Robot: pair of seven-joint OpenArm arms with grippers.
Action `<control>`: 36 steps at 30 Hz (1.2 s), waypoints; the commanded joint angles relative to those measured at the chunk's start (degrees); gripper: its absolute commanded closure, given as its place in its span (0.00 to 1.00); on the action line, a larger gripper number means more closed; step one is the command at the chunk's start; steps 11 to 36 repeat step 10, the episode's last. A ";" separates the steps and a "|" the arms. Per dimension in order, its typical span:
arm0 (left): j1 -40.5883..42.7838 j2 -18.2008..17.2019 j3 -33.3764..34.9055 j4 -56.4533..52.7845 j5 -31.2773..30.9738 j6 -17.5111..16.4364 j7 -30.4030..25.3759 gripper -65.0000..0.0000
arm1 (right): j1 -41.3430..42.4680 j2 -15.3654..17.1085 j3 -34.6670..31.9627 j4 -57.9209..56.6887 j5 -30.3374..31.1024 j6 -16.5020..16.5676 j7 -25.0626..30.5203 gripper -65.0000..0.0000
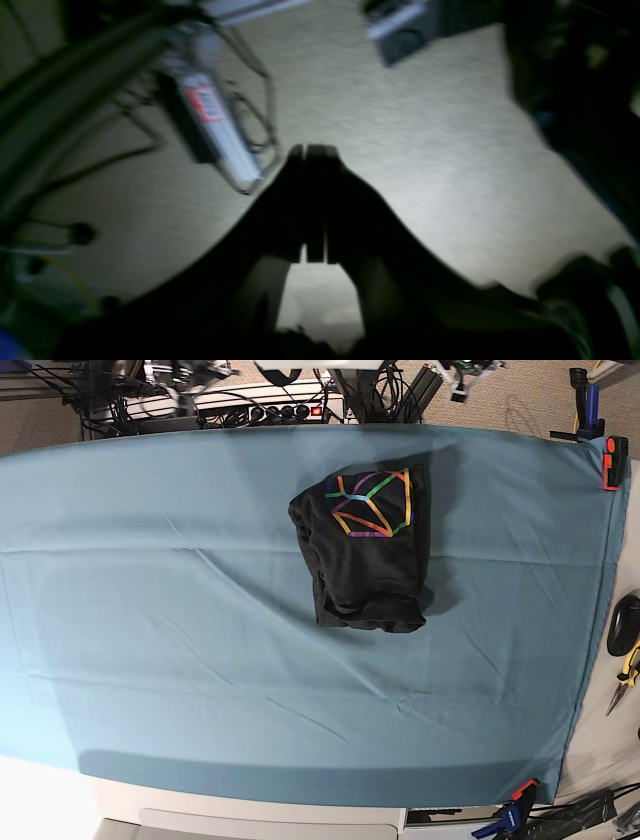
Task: Fold the T-shirt properly
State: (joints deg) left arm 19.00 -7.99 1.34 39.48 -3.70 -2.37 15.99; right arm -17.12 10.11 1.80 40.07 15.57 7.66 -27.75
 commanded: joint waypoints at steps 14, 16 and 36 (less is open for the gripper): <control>-2.86 3.89 0.00 -4.39 4.42 0.00 -1.03 0.79 | 1.27 -5.81 7.26 0.42 -0.28 -7.56 2.43 1.00; -2.86 3.89 0.00 -4.39 4.42 0.00 -1.03 0.79 | 1.27 -5.81 7.26 0.42 -0.28 -7.56 2.43 1.00; -2.86 3.89 0.00 -4.39 4.42 0.00 -1.03 0.79 | 1.27 -5.81 7.26 0.42 -0.28 -7.56 2.43 1.00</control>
